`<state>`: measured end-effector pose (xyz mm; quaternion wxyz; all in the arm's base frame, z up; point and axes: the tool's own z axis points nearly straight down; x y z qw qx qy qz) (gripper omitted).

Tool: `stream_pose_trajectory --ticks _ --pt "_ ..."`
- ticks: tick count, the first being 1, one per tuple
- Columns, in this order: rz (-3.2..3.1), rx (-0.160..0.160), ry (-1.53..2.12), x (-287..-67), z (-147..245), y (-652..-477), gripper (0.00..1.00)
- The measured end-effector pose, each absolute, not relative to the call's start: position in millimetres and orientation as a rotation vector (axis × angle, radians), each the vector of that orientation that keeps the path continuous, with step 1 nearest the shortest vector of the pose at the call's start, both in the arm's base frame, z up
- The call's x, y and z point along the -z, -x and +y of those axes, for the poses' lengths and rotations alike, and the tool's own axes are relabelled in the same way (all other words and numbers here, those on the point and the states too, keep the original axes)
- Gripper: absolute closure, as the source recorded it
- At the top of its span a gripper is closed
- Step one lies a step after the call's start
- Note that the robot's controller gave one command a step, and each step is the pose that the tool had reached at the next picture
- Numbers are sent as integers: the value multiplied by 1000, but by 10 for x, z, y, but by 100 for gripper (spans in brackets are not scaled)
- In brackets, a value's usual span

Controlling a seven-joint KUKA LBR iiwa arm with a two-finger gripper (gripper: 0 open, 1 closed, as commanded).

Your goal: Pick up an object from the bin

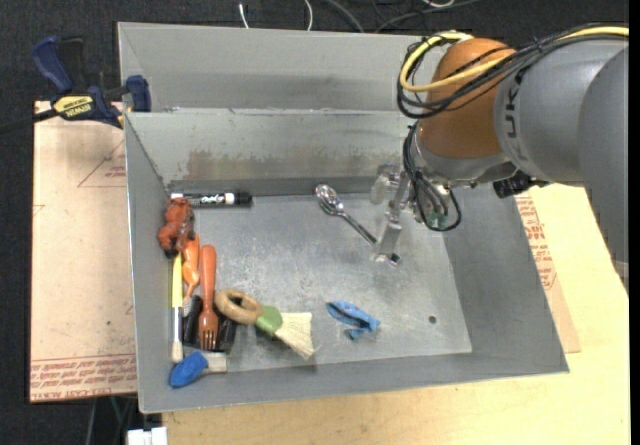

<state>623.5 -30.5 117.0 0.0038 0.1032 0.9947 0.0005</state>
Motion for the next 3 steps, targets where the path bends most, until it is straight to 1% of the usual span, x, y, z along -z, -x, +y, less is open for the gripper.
stream_pose_trajectory --ticks 1,2,3 --pt "3122 2 -173 -821 -305 -6257 0" --pt "3060 -7 -639 -719 -381 -6142 100" --pt "3060 -7 -638 -722 -381 -6143 100"
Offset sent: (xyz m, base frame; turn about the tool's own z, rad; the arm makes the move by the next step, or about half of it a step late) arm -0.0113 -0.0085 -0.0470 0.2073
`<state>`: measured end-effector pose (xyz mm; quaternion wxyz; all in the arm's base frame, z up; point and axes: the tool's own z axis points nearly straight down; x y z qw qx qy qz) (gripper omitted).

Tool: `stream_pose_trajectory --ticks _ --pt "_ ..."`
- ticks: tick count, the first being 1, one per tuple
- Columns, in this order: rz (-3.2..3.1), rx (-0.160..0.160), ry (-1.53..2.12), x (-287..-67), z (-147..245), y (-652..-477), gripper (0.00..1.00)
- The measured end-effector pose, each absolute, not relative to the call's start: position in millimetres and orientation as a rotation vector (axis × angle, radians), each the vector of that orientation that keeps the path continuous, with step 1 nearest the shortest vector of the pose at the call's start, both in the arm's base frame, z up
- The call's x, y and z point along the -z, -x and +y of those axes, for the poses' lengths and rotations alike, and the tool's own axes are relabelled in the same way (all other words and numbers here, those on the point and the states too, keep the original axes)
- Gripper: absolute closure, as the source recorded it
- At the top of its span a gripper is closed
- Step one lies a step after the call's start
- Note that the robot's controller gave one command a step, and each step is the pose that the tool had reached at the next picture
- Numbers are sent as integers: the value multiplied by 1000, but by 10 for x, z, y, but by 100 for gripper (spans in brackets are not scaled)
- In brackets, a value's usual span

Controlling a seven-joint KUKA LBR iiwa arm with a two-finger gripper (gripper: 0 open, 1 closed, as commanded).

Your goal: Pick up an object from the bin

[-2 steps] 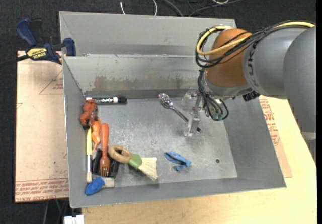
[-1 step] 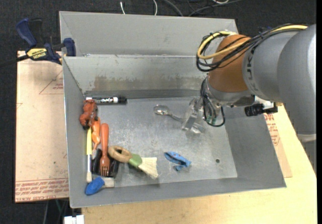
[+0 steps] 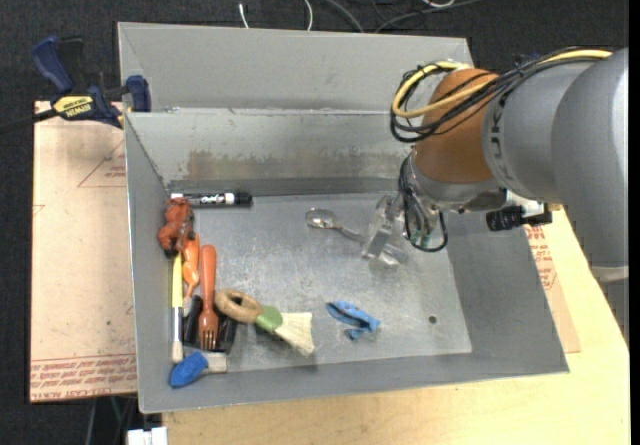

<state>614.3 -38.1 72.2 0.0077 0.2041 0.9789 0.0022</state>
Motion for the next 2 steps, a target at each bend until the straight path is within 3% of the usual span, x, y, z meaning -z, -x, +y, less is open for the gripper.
stream_pose_trajectory --ticks 2 --pt "3060 -8 -636 -1207 -383 -6143 100"
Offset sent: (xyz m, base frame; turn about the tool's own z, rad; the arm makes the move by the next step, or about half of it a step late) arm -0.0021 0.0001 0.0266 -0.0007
